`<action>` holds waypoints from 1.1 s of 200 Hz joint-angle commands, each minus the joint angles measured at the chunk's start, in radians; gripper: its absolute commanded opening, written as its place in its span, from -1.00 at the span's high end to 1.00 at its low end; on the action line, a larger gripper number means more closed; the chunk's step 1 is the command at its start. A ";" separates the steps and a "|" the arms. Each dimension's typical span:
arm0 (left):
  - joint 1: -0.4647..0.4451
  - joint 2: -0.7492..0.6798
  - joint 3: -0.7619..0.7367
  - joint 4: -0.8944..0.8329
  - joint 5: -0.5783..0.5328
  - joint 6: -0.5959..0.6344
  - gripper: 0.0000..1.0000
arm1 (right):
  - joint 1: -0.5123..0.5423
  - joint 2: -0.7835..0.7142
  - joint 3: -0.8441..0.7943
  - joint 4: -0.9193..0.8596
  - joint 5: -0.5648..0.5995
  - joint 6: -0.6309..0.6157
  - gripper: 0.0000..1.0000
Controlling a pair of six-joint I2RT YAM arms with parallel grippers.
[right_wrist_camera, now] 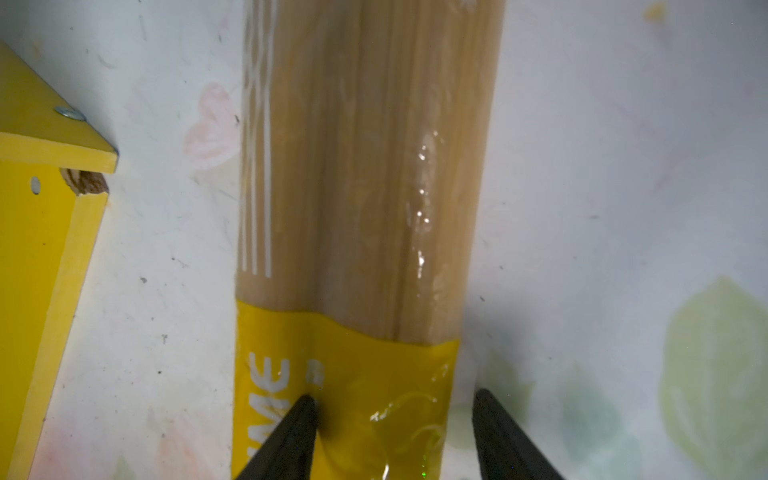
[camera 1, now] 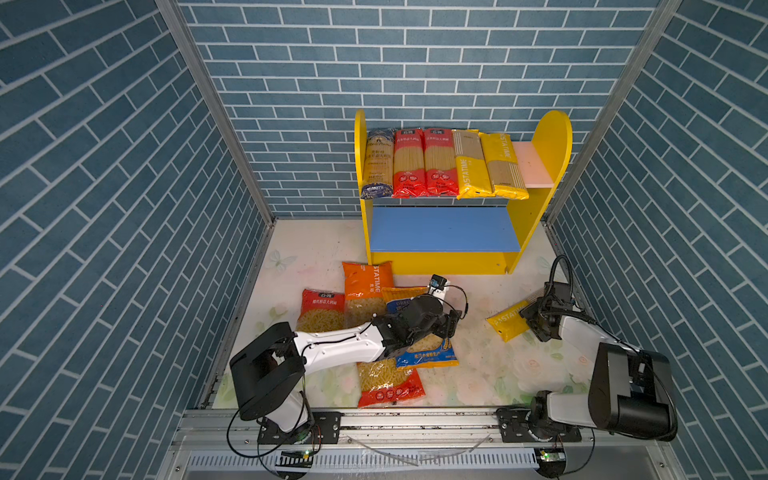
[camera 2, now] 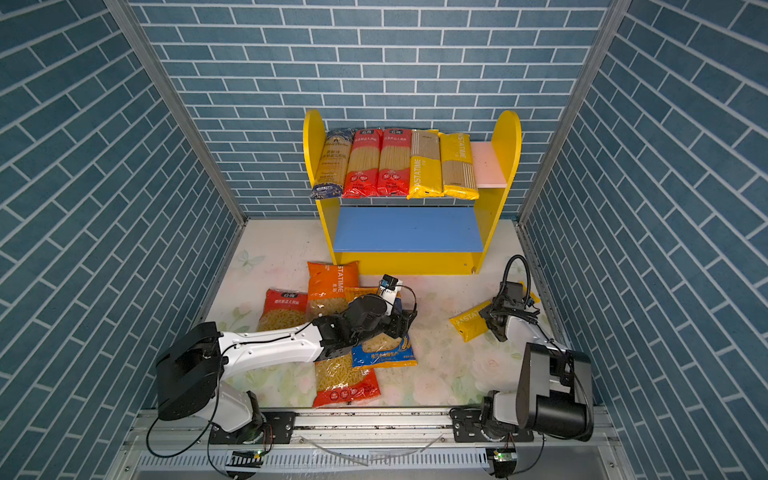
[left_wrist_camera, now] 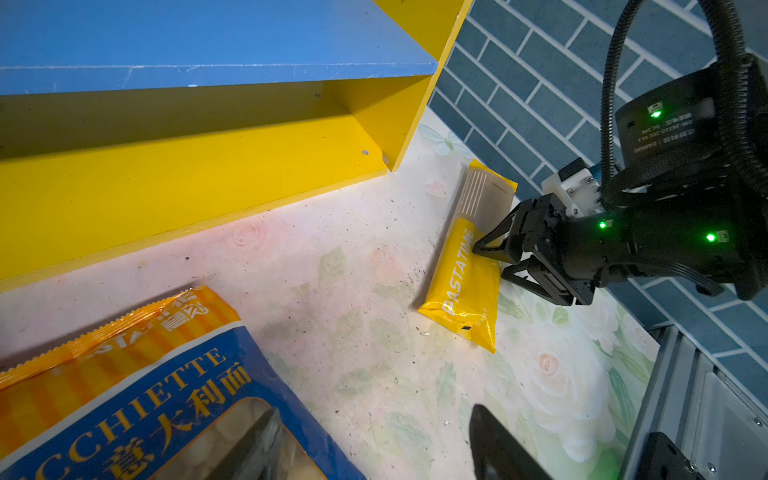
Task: Place and organize the pasta boxes and bags onto the shelf
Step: 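Grasp the last yellow spaghetti pack with the right gripper and drag it toward the shelf, then lift the yellow pack's end upright with the right gripper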
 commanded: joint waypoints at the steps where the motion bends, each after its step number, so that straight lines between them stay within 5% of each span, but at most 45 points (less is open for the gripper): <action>1: -0.005 -0.025 -0.017 0.016 -0.018 -0.007 -0.44 | 0.024 0.033 -0.048 -0.027 -0.013 0.022 -0.20; 108: -0.005 0.011 0.009 0.027 0.017 -0.016 -0.44 | 0.322 -0.127 -0.027 -0.163 -0.065 0.181 -0.20; 143: -0.005 -0.003 -0.010 0.030 0.001 -0.016 -0.44 | 0.239 -0.240 0.004 -0.285 -0.036 0.113 -0.31; 169: -0.006 0.019 0.001 0.041 0.023 -0.022 -0.44 | 0.070 -0.230 -0.049 -0.193 -0.193 0.118 -0.40; 220: -0.006 0.018 0.008 0.032 0.028 -0.024 -0.44 | 0.006 -0.117 -0.059 -0.028 -0.182 0.082 -0.44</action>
